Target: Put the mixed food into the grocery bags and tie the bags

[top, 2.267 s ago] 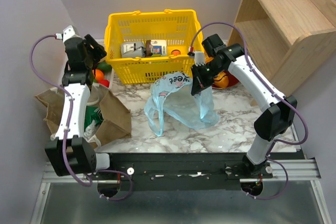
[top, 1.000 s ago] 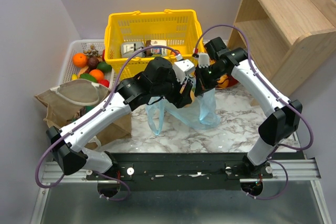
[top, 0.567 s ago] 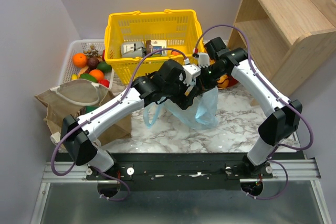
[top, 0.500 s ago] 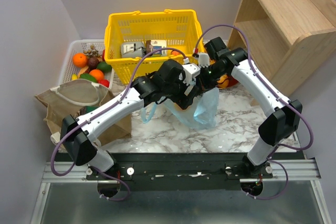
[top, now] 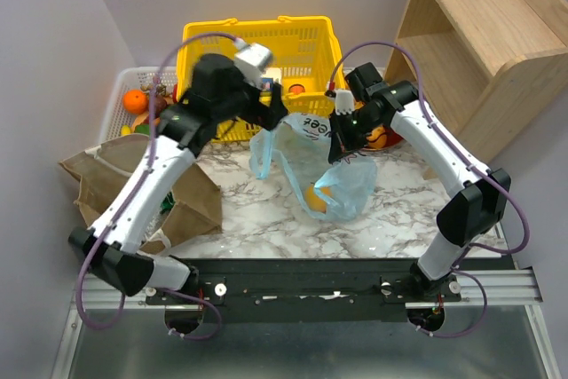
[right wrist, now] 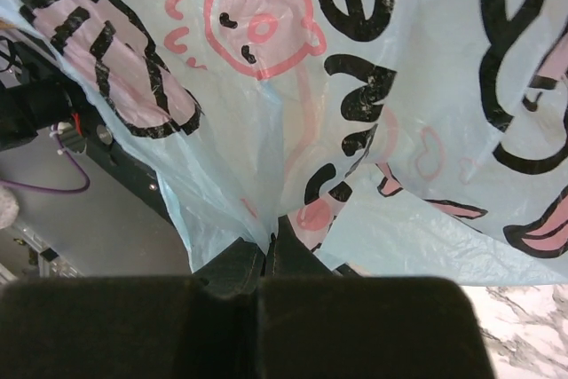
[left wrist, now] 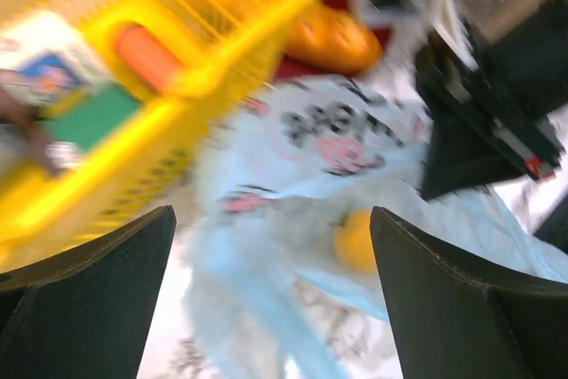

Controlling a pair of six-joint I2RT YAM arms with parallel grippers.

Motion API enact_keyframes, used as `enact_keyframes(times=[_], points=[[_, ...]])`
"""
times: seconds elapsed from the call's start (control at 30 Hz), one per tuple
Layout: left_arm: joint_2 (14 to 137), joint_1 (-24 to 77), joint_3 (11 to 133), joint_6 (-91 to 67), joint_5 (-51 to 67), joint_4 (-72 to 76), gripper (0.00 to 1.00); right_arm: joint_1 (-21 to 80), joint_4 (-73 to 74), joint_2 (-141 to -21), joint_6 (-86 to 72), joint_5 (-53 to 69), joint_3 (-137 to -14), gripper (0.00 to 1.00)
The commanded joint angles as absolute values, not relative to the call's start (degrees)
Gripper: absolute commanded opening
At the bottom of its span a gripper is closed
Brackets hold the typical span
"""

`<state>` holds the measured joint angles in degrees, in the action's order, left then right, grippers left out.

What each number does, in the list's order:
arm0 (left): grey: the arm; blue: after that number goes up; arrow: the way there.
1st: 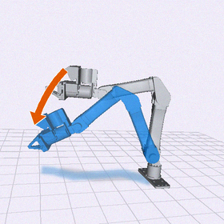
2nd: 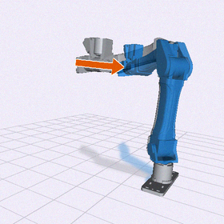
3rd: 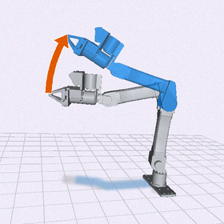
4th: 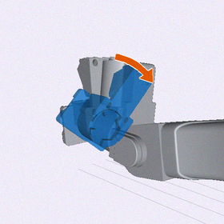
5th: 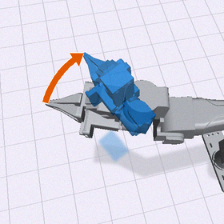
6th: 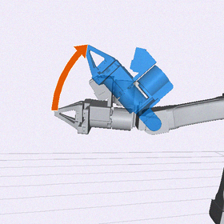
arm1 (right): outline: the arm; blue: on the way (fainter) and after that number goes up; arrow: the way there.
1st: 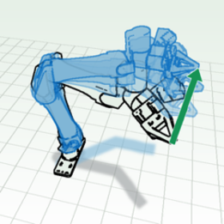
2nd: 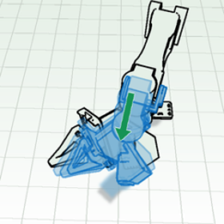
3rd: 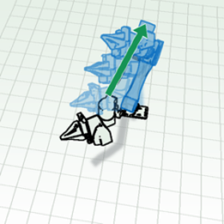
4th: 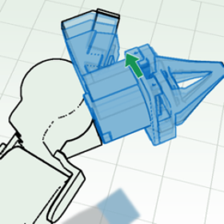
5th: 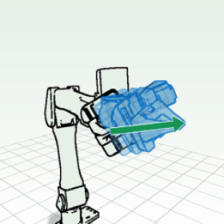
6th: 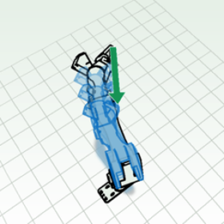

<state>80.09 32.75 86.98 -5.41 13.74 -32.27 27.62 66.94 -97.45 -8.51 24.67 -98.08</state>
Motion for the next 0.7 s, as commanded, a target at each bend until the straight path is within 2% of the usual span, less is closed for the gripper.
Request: enact_keyframes(times=[0.0,0.13,0.3,0.43,0.67], points=[[72.52,16.59,93.16,-5.97,20.56,-30.94,0.99,27.16,68.11,-98.52,-7.56,24.52,-100.02,0.01],[77.06,4.25,95.70,-11.58,17.34,-33.82,0.99,27.16,68.64,-99.49,-7.30,25.93,-101.25,0.01],[85.85,-2.98,99.06,-19.24,-3.20,-35.69,0.99,27.16,70.13,-101.25,-6.59,26.28,-103.01,0.01],[91.74,-7.90,98.61,-23.02,-9.65,-30.32,0.99,27.07,70.66,-102.48,-6.33,26.72,-103.88,0.01],[108.18,-12.39,112.83,-24.52,-10.82,-31.21,0.98,27.16,73.21,-105.55,-6.06,25.75,-108.89,0.01]])
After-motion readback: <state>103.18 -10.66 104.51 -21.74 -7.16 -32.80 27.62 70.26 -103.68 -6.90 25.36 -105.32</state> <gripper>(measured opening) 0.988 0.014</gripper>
